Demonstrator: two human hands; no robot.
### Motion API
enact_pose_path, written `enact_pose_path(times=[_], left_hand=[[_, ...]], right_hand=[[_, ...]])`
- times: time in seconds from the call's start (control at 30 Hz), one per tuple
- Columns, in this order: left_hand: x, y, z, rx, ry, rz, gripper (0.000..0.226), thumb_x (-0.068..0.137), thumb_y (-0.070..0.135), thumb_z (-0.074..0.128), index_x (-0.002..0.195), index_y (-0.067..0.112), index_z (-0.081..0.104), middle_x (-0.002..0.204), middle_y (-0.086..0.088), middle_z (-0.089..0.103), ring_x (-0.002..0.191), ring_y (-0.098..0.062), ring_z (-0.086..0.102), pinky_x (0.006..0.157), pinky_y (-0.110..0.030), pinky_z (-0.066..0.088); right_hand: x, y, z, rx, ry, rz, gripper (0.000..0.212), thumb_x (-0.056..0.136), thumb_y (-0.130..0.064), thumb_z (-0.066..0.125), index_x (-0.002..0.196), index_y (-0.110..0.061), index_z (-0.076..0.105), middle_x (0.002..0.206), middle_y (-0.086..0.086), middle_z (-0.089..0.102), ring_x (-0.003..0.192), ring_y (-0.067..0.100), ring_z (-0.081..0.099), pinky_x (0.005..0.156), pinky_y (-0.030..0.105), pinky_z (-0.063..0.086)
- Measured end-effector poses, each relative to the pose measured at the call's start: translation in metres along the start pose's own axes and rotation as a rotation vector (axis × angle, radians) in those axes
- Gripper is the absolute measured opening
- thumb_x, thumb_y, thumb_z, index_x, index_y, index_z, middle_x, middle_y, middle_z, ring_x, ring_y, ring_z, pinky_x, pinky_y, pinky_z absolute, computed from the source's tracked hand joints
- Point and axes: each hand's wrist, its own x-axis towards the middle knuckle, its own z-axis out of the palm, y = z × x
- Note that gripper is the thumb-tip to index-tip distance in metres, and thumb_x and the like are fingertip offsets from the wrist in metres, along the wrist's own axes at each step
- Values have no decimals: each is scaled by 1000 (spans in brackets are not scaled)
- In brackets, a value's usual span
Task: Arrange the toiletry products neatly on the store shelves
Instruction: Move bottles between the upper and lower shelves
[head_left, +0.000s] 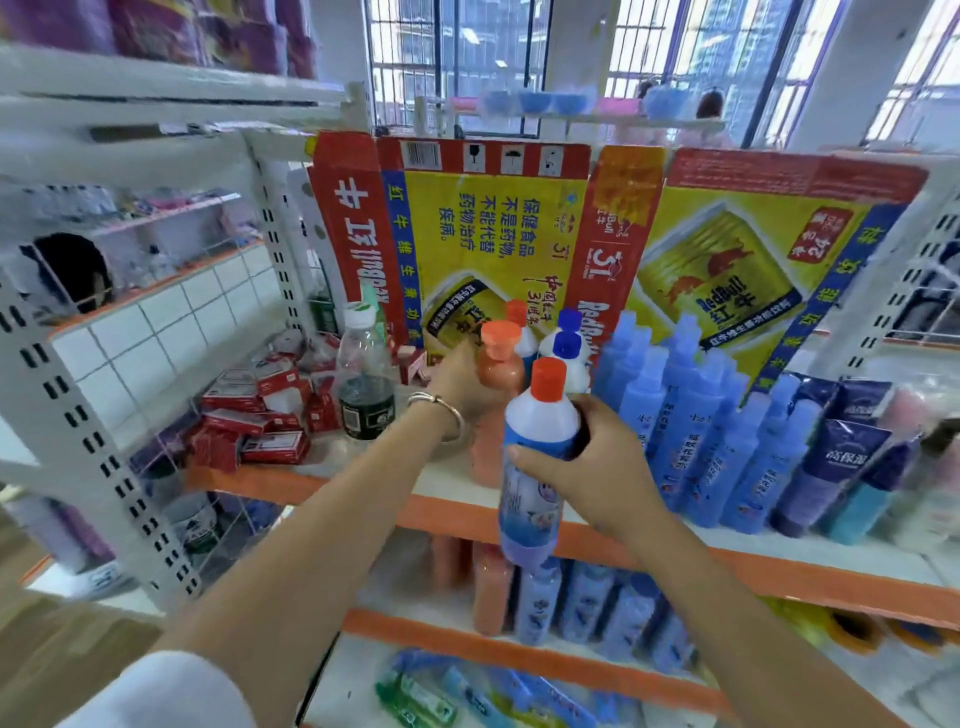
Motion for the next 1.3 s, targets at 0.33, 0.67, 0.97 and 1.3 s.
enact_pose_path(times=[0.33,0.67,0.97,1.3], left_hand=[[-12,-37,-3,-411,73,3,64,52,31,86,107,19,54,107,-9,68,93,-25,65,85,-45,56],[-105,-86,-68,-397,73,27,59,34,46,71,91,35,56,84,6,70,74,-3,67,67,-24,54],[-127,-153,-4,-353,-258,-36,60,47,4,89,94,29,62,88,23,74,76,3,69,66,-9,50],[-107,-200,41,-241,-203,-173,84,23,39,80,103,29,57,107,6,60,99,-16,61,95,-34,49]], right_hand=[[18,-1,10,-58,95,56,47,67,-31,81,100,-32,48,102,-9,57,94,13,57,76,22,46],[62,-20,45,-434,-34,19,42,72,-43,70,100,-16,52,92,0,62,82,20,59,68,36,52],[107,-30,52,-843,-207,86,38,71,-45,68,69,-14,46,67,3,51,62,23,54,49,28,39],[116,-42,41,-756,-225,181,39,73,-41,71,89,-10,54,81,4,56,75,24,56,52,28,37]])
